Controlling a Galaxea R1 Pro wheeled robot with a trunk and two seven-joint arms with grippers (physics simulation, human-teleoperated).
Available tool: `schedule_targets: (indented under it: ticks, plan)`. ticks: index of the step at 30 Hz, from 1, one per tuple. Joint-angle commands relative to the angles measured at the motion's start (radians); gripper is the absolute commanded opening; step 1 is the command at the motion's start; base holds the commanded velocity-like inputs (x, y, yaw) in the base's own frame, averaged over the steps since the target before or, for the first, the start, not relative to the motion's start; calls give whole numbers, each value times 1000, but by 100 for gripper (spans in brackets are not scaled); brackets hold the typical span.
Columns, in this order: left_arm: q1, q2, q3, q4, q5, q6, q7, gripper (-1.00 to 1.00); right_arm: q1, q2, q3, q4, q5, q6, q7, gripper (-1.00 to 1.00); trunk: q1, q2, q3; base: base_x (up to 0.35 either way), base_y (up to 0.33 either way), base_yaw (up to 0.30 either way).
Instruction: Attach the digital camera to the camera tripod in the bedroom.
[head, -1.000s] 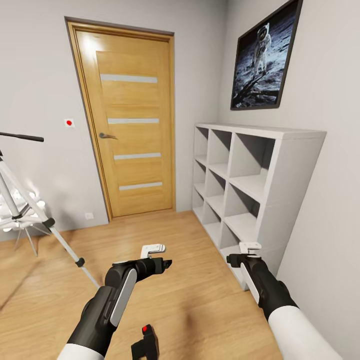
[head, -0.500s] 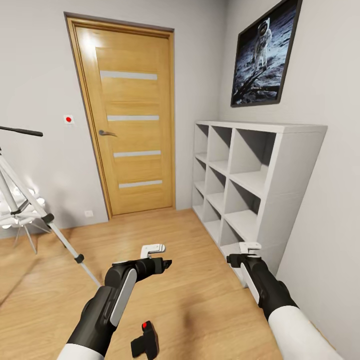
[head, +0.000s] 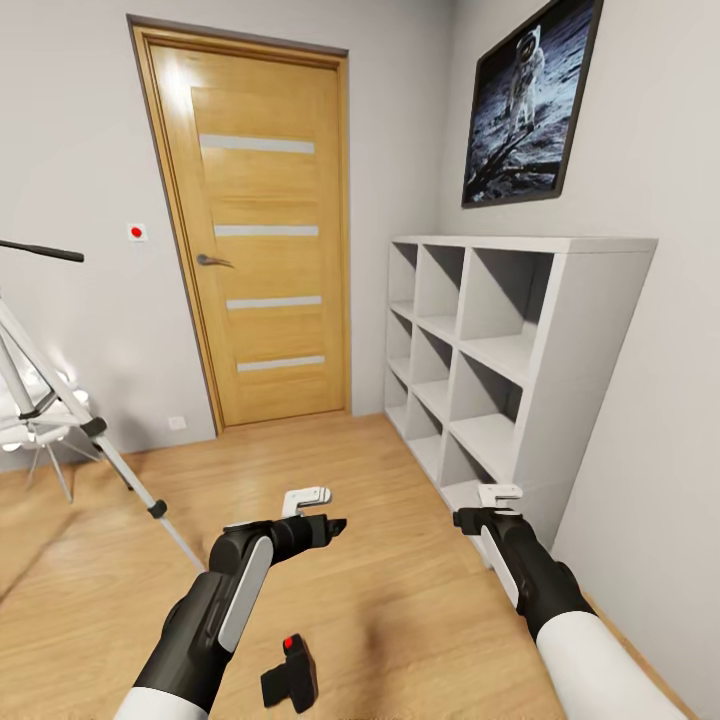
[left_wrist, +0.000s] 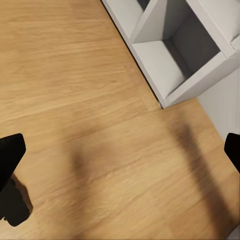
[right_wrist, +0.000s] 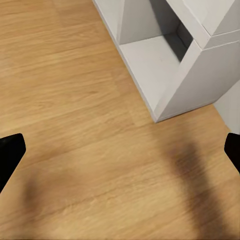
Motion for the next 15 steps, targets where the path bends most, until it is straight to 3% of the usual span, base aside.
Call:
schedule_targets:
  ticks: [1,12,15]
  plan:
    - [-1,0,1,-1,2,5,-1,100,-1,0,0,-1,1,5,-3,100,4,-8,-4,0,0,0]
    - [-1,3,1,-1,13,5,-1,100,-1,0,1,-1,2,5,-3,100,46,-85,-39,0,0,0]
    - [-1,3,0,-1,14,6,-1,100,-1,0,2,-1,3,5,-3,100,46,-85,-39,0,0,0]
